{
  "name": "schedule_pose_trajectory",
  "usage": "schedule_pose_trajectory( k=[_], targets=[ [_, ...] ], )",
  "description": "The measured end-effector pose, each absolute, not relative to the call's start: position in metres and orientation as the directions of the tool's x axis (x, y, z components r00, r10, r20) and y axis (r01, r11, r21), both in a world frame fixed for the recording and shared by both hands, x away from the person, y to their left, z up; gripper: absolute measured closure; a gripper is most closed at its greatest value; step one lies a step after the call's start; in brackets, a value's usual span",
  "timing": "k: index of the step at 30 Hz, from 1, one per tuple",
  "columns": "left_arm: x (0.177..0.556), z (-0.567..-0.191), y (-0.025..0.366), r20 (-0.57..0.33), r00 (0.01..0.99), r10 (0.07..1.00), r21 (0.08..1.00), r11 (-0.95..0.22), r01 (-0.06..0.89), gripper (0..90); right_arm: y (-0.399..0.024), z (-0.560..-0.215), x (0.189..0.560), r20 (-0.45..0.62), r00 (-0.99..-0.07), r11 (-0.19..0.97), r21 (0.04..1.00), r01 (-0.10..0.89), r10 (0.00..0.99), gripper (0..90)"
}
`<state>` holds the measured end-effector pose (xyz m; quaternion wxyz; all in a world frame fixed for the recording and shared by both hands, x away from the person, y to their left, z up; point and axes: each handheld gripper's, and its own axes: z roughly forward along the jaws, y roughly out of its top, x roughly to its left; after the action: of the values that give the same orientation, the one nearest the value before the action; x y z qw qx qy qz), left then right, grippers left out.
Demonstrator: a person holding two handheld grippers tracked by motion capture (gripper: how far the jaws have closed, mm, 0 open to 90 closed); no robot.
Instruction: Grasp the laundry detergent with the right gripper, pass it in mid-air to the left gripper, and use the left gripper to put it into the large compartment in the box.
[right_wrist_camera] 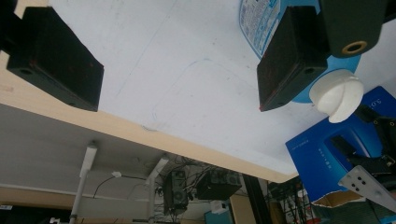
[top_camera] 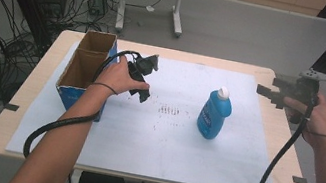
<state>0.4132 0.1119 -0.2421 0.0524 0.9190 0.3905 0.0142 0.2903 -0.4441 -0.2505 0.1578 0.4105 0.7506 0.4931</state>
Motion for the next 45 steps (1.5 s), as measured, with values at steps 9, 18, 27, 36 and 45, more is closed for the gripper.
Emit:
schedule_pose_trajectory(
  k=[9,18,27,36,45],
  targets=[
    [0.415,-0.241,0.112,-0.016,0.695,0.719,0.111,-0.69,0.716,8.4,-0.445,-0.25,0.289,0.164,-0.608,0.177,0.869,0.461,0.776,14.5],
    [0.414,-0.239,0.111,-0.02,0.698,0.716,0.114,-0.692,0.713,8.5,-0.448,-0.251,0.283,0.167,-0.603,0.174,0.867,0.466,0.78,14.5],
    [0.413,-0.241,0.111,-0.023,0.7,0.714,0.11,-0.694,0.711,8.5,-0.455,-0.261,0.266,0.184,-0.592,0.158,0.864,0.477,0.785,14.5],
    [0.412,-0.241,0.112,-0.023,0.699,0.714,0.111,-0.693,0.712,8.5,-0.457,-0.268,0.248,0.178,-0.604,0.175,0.86,0.479,0.777,14.5],
    [0.41,-0.242,0.112,-0.024,0.701,0.713,0.105,-0.695,0.711,8.5,-0.457,-0.275,0.232,0.181,-0.615,0.173,0.865,0.471,0.767,14.4]
  ],
)
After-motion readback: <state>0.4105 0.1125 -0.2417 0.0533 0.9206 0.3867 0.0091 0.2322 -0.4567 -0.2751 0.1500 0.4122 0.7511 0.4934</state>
